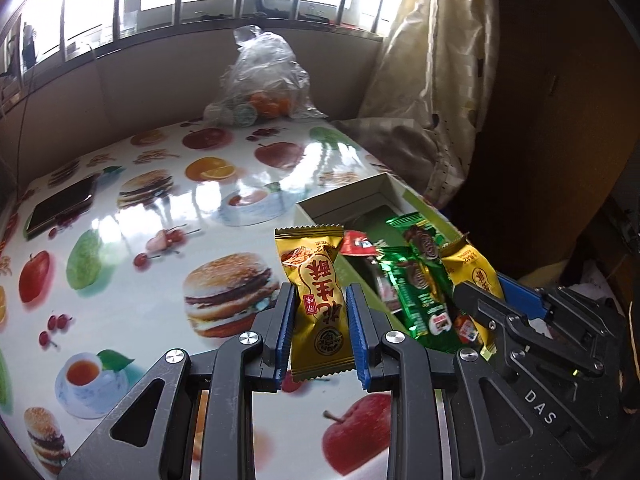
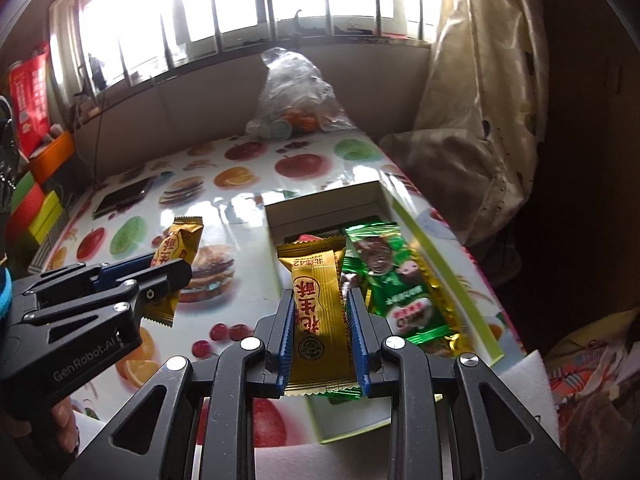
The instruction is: Organize snacks
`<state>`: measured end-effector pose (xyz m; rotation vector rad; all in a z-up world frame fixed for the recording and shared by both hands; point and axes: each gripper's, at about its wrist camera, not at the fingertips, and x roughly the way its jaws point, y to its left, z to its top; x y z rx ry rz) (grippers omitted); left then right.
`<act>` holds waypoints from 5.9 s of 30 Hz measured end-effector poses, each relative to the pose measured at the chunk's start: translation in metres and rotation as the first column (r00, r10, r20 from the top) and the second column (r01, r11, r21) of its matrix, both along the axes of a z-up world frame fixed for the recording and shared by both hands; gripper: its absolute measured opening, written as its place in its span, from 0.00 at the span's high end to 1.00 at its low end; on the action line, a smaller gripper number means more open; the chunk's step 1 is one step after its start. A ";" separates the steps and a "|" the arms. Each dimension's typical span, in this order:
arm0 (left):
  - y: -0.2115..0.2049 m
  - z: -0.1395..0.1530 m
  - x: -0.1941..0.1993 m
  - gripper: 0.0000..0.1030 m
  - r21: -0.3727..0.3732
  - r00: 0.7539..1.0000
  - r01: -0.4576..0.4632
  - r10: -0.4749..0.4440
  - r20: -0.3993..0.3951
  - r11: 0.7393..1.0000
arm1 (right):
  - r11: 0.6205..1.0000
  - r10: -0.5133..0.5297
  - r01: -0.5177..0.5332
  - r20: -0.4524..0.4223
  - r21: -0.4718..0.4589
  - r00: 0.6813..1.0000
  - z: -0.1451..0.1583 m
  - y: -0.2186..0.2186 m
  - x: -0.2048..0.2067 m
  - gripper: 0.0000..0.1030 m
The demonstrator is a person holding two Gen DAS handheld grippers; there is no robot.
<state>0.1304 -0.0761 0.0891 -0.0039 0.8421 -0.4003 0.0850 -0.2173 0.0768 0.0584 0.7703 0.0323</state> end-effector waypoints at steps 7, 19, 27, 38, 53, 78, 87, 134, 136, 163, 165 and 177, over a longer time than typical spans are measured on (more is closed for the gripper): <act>-0.018 0.001 0.009 0.74 -0.014 0.999 0.032 -0.032 -0.006 0.999 | 0.999 -0.050 0.050 -0.007 0.003 0.999 -0.001 -0.025 -0.006 0.77; -0.045 -0.007 0.043 0.74 -0.036 0.998 0.044 -0.046 -0.046 0.998 | 0.995 -0.101 0.101 -0.027 0.007 0.995 -0.007 -0.058 0.000 0.77; -0.059 -0.023 0.065 0.74 -0.030 0.995 0.052 -0.055 -0.085 0.998 | 0.995 -0.098 0.100 -0.063 0.017 0.993 -0.021 -0.067 0.012 0.77; -0.070 -0.043 0.082 0.74 -0.020 0.990 0.046 -0.048 -0.133 0.999 | 0.997 -0.079 0.080 -0.088 0.009 0.993 -0.035 -0.069 0.027 0.76; -0.077 -0.054 0.087 0.74 -0.006 0.988 0.053 -0.054 -0.148 0.999 | 0.997 -0.070 0.071 -0.100 0.014 0.993 -0.045 -0.070 0.036 0.76; -0.081 -0.046 0.078 0.62 0.006 0.991 0.063 -0.062 -0.121 0.998 | 0.998 -0.058 0.059 -0.044 0.030 0.997 -0.040 -0.069 0.030 0.57; -0.069 -0.020 0.050 0.62 -0.003 0.999 0.035 -0.035 -0.041 0.999 | 0.997 -0.068 0.068 -0.015 0.039 0.998 -0.030 -0.068 0.014 0.50; -0.047 -0.083 -0.087 0.62 0.124 0.995 0.028 -0.016 -0.098 0.992 | 0.986 -0.164 0.157 -0.119 -0.061 0.979 -0.077 -0.052 -0.079 0.46; -0.046 -0.084 -0.086 0.62 0.118 0.995 0.023 -0.011 -0.100 0.993 | 0.985 -0.165 0.159 -0.118 -0.062 0.979 -0.077 -0.052 -0.079 0.46; -0.044 -0.083 -0.087 0.62 0.106 0.995 0.012 -0.001 -0.102 0.994 | 0.985 -0.170 0.164 -0.113 -0.058 0.979 -0.077 -0.052 -0.080 0.45; -0.044 -0.084 -0.086 0.62 0.105 0.995 0.011 -0.001 -0.102 0.994 | 0.985 -0.170 0.164 -0.112 -0.057 0.979 -0.077 -0.052 -0.080 0.45; -0.044 -0.084 -0.088 0.62 0.110 0.995 0.008 0.003 -0.099 0.994 | 0.985 -0.169 0.164 -0.110 -0.055 0.979 -0.076 -0.054 -0.080 0.45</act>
